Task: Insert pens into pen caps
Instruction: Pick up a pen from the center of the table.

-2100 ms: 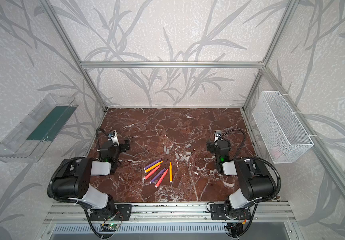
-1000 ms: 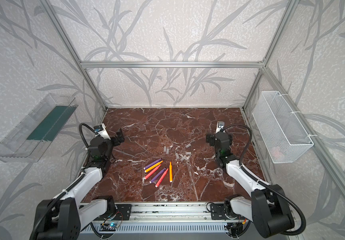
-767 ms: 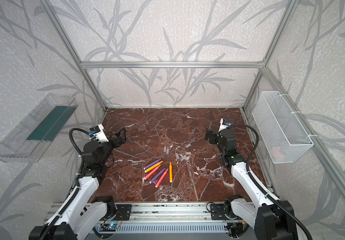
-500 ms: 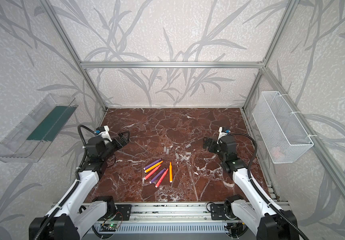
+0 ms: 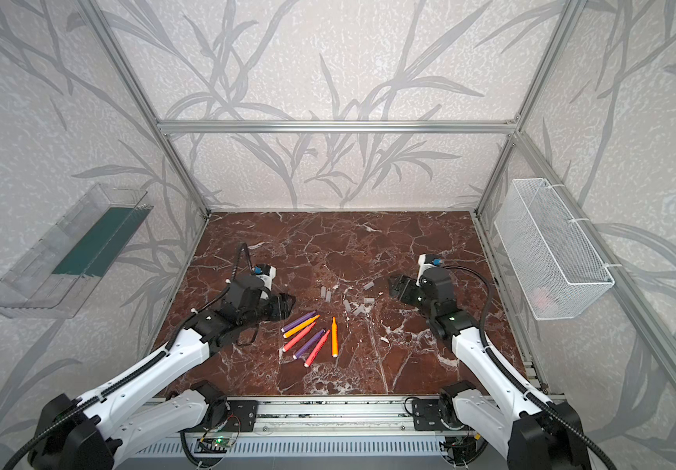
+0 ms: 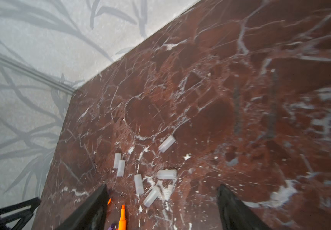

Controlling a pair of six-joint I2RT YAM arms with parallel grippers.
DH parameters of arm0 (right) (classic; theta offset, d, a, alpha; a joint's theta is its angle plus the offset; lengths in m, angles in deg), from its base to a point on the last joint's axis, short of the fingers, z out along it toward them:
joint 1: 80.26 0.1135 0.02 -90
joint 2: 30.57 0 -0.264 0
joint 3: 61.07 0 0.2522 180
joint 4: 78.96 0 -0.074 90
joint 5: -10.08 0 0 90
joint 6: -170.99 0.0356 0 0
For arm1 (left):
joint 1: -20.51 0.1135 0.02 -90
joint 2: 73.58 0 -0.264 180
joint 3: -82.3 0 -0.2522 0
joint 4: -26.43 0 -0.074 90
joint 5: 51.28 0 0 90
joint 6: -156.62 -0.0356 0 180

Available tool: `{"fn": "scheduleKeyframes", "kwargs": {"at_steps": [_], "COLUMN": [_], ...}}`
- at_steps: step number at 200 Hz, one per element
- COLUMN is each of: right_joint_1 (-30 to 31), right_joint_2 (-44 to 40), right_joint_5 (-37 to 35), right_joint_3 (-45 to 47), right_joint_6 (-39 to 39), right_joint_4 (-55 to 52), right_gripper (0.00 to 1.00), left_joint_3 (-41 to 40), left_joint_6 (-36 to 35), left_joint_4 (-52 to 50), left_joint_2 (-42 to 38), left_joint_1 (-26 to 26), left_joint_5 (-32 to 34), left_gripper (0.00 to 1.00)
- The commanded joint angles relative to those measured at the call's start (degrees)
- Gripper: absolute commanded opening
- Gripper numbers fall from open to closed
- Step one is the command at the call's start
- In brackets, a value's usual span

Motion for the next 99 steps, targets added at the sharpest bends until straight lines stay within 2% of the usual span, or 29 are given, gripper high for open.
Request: {"fn": "scheduleKeyframes", "kwargs": {"at_steps": [1,28,41,77,99], "right_joint_1": [4.82,5.96,6.06,6.19,6.19], "right_joint_2": [4.33,9.97,11.27,11.42,10.79], "right_joint_5": [-6.69,-6.48,-6.44,-6.61,-7.33], "right_joint_3": [-5.58,-8.95,-9.44,-9.10,-8.34], "right_joint_6": [-2.64,-3.11,-3.14,-3.83,-4.10], "right_joint_4": [-2.64,-2.12,-1.66,-1.43,-1.34], "right_gripper": [0.81,0.76,0.74,0.74,0.74], "left_joint_3": [2.29,1.82,3.38,9.72,12.09], "left_joint_6": [-0.73,-0.23,-0.12,-0.61,-0.83], "left_joint_4": [-8.41,-7.98,-8.85,-12.24,-13.28], "left_joint_2": [4.48,9.76,13.75,24.69,27.83], "left_joint_1": [-3.63,-4.34,-4.93,-7.88,-8.27], "left_joint_5": [9.99,8.55,8.53,12.32,13.54], "left_gripper": [0.60,0.62,0.60,0.55,0.55]}}
